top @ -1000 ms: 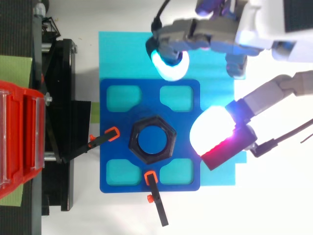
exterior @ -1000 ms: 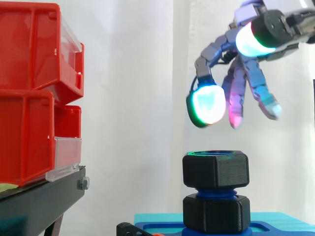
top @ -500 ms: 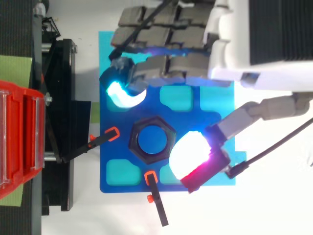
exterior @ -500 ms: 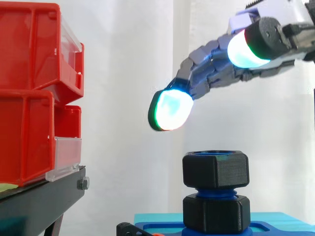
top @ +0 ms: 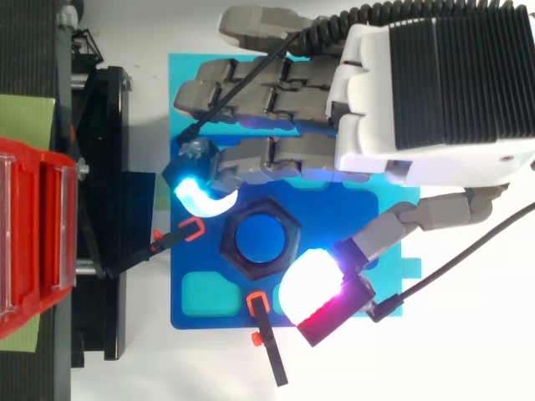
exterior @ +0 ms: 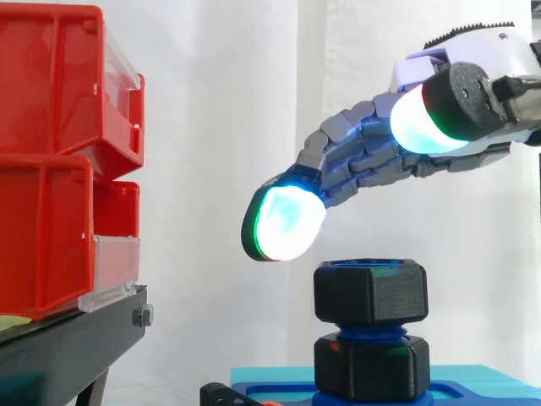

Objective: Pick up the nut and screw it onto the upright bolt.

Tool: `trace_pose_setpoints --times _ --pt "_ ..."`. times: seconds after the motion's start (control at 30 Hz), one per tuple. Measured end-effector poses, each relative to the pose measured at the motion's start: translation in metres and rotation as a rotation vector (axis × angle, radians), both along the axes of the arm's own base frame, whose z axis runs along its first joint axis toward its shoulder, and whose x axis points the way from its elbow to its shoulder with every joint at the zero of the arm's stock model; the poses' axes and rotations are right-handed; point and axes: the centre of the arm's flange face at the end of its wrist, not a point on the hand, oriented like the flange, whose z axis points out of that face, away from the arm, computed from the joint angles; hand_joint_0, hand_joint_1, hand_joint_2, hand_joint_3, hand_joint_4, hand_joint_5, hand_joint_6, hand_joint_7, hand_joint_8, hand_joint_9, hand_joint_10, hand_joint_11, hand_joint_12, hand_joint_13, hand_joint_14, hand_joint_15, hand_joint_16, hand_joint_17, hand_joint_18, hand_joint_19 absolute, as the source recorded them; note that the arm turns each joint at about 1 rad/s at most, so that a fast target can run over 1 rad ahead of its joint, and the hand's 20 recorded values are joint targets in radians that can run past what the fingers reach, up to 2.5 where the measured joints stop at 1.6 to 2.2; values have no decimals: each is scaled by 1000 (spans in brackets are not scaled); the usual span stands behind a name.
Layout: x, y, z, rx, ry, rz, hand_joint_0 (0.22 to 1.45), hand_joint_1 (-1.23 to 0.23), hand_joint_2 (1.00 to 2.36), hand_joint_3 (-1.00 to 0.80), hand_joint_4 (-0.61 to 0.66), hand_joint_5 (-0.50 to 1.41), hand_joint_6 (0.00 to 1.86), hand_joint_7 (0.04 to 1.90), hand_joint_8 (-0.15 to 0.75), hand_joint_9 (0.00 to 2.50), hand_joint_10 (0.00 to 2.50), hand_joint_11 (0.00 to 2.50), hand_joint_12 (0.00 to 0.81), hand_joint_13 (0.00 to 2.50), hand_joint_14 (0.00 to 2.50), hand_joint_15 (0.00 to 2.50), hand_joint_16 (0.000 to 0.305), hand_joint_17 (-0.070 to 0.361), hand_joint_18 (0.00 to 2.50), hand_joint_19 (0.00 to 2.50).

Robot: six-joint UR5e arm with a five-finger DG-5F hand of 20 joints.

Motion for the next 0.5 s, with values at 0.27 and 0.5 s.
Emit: trace_pose_setpoints --times 0.27,0.5 --pt "-3 1 -11 0 14 1 431 -250 1000 -500 80 -203 501 563 210 205 0 0 372 0 0 0 62 141 0 0" --pt "-2 3 -11 0 12 2 437 -250 1000 -500 121 -166 502 651 227 299 0 0 371 0 0 0 60 135 0 0"
